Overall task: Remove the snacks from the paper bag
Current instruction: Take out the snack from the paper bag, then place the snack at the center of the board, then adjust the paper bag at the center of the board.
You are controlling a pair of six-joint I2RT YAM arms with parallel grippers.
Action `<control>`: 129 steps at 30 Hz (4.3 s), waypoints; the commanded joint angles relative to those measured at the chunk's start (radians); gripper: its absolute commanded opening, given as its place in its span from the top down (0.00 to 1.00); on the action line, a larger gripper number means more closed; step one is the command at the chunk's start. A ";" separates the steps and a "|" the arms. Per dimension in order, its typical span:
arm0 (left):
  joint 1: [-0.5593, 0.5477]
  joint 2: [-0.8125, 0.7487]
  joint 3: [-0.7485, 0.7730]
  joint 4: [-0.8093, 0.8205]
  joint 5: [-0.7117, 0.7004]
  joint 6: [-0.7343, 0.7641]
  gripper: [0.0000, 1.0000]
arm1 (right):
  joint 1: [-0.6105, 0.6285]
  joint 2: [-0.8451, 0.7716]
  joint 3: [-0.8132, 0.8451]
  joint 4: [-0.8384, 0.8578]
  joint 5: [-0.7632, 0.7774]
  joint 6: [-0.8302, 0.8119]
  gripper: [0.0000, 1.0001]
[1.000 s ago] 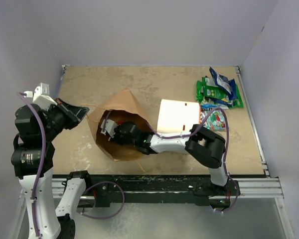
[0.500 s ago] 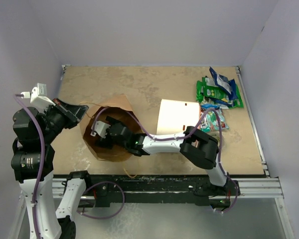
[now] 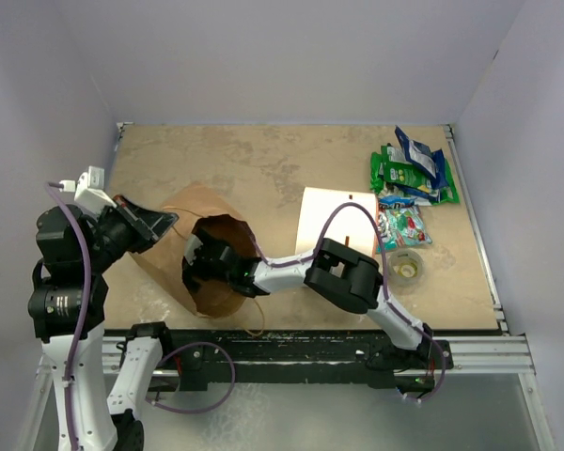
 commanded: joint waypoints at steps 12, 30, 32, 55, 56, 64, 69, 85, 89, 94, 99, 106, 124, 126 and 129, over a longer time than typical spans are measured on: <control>-0.005 0.031 -0.043 0.030 0.114 -0.002 1.00 | -0.004 0.142 0.155 0.230 -0.082 0.116 0.00; -0.004 0.028 0.015 -0.169 -0.107 0.104 1.00 | -0.013 0.070 0.120 -0.077 0.118 0.102 0.76; -0.004 0.019 0.020 -0.189 -0.143 0.107 1.00 | -0.019 0.043 0.115 -0.068 0.125 0.105 0.88; -0.004 0.039 0.091 -0.146 -0.219 0.113 1.00 | -0.020 -0.307 -0.160 -0.103 0.107 0.079 1.00; -0.004 0.048 0.098 -0.133 -0.205 0.106 1.00 | -0.020 -0.308 -0.153 -0.136 0.072 0.101 1.00; -0.004 0.122 0.213 -0.015 -0.160 0.059 1.00 | -0.014 -0.398 -0.223 -0.219 -0.030 0.082 1.00; -0.004 0.152 0.289 0.042 -0.153 0.070 1.00 | -0.014 -0.476 -0.256 -0.247 -0.011 0.017 1.00; -0.004 0.197 0.228 0.091 -0.007 -0.022 1.00 | 0.008 -0.619 -0.248 -0.190 -0.031 -0.137 1.00; -0.004 0.169 0.202 0.066 -0.022 -0.018 1.00 | 0.007 -0.659 -0.168 -0.304 0.096 -0.085 1.00; -0.003 0.179 0.197 0.070 0.010 -0.096 1.00 | 0.007 -0.796 -0.175 -0.409 0.216 -0.132 1.00; -0.004 0.222 0.226 0.149 0.061 -0.186 1.00 | 0.004 -0.972 -0.208 -0.507 0.348 -0.188 1.00; -0.004 0.278 0.209 0.301 0.153 -0.344 1.00 | -0.047 -1.110 -0.115 -0.542 0.485 -0.294 1.00; -0.002 0.346 0.285 0.073 0.131 -0.250 1.00 | -0.883 -1.125 -0.204 -0.680 0.408 0.061 1.00; -0.002 0.340 0.290 -0.001 0.090 -0.177 1.00 | -0.936 -1.139 -0.279 -0.669 0.378 0.088 1.00; -0.002 0.331 0.304 -0.097 0.032 -0.093 1.00 | -0.997 -1.147 -0.389 -0.653 0.340 0.123 1.00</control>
